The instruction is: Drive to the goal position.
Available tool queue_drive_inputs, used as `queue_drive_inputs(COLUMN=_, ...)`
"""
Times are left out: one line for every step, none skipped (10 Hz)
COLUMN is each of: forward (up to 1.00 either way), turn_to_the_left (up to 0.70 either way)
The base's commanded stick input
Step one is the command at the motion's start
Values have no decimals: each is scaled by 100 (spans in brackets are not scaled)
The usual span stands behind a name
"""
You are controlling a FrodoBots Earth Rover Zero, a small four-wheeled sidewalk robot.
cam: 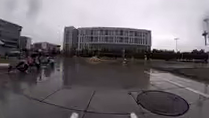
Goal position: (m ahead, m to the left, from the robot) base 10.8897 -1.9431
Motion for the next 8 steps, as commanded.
queue_drive_inputs(forward=100, turn_to_the_left=0)
queue_drive_inputs(forward=100, turn_to_the_left=0)
queue_drive_inputs(forward=100, turn_to_the_left=0)
queue_drive_inputs(forward=100, turn_to_the_left=0)
queue_drive_inputs(forward=100, turn_to_the_left=0)
queue_drive_inputs(forward=100, turn_to_the_left=0)
queue_drive_inputs(forward=100, turn_to_the_left=0)
queue_drive_inputs(forward=100, turn_to_the_left=0)
